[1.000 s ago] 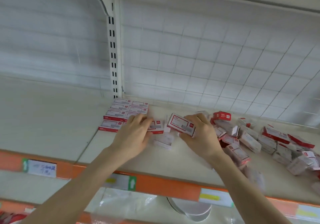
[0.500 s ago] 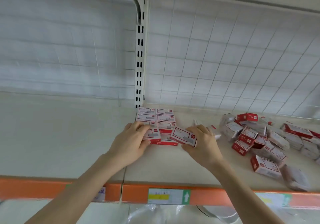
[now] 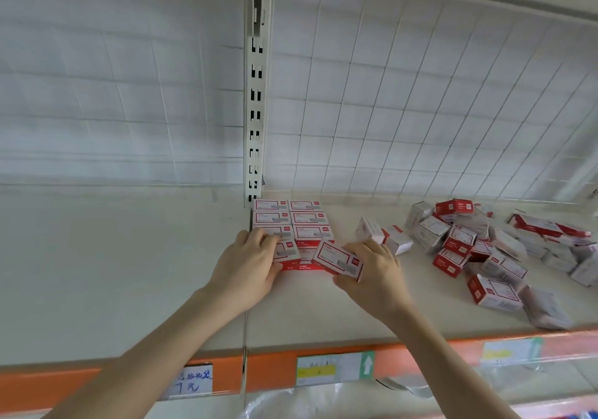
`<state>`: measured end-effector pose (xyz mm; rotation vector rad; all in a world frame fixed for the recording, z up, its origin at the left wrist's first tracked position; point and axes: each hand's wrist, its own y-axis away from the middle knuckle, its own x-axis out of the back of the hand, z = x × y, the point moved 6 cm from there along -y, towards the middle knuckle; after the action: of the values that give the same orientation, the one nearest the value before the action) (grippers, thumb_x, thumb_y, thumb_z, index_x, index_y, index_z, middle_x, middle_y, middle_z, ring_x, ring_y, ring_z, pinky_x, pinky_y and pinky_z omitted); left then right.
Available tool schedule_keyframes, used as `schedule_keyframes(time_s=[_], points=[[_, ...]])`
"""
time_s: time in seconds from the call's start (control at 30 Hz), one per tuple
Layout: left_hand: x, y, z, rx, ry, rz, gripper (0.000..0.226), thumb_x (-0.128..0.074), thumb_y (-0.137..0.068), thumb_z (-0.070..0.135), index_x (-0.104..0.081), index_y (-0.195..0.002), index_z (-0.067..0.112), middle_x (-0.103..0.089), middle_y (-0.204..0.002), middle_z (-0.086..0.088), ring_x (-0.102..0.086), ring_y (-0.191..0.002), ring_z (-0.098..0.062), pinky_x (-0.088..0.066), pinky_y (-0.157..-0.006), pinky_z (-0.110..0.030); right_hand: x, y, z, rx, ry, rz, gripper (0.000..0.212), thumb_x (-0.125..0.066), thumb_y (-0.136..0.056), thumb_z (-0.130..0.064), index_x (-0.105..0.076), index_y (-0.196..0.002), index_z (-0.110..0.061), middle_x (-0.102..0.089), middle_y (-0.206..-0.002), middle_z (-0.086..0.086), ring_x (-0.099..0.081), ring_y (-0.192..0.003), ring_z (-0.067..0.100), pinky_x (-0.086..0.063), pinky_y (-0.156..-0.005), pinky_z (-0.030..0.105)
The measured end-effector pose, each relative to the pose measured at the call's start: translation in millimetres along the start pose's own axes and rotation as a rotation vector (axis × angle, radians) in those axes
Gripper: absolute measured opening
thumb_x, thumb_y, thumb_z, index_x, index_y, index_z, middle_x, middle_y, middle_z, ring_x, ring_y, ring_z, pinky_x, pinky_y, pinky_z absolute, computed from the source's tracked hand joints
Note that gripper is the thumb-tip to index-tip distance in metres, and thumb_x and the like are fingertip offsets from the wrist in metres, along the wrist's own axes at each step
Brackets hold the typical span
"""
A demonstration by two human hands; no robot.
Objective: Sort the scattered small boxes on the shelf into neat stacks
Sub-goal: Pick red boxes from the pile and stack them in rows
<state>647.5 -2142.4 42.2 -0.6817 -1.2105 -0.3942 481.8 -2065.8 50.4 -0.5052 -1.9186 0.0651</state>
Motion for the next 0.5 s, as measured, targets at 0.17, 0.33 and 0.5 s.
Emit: schedule_keyframes(time_s=[0.17, 0.33, 0.5], points=[[-9.2, -0.5, -2.0, -0.002, -0.015, 0.003, 0.04, -0.053, -0.091, 0.023, -0.05, -0.127, 0.005, -0.048, -0.123, -0.013, -0.048, -0.109, -0.032, -0.046, -0.085, -0.038, -1.7, 1.8, 0.7, 0.0, 0.001, -0.011, 0.048, -0.069, -0.074, -0.027, -0.058, -0.12, -0.019, -0.057, -0.115, -0.002, -0.047, -0.108, 0.019, -0.035, -0.094, 0.034], [-9.2, -2.4, -4.6, -0.044, -0.053, 0.015, 0.037, -0.071, -0.077, 0.017, -0.062, -0.11, 0.002, -0.059, -0.104, -0.013, -0.056, -0.094, -0.037, -0.051, -0.072, -0.043, -1.8, 3.1, 2.4, 0.0, -0.002, -0.013, 0.047, -0.07, -0.074, -0.024, -0.059, -0.119, -0.016, -0.057, -0.115, 0.0, -0.048, -0.108, 0.02, -0.036, -0.094, 0.035], [-9.4, -5.1, -5.3, -0.026, -0.011, 0.024, 0.037, -0.073, -0.075, 0.013, -0.063, -0.108, 0.001, -0.06, -0.101, -0.014, -0.056, -0.094, -0.038, -0.053, -0.071, -0.044, -1.1, 1.7, 1.0, 0.014, -0.006, -0.011, 0.048, -0.07, -0.074, -0.023, -0.059, -0.12, -0.016, -0.058, -0.115, 0.001, -0.048, -0.108, 0.021, -0.035, -0.094, 0.035]])
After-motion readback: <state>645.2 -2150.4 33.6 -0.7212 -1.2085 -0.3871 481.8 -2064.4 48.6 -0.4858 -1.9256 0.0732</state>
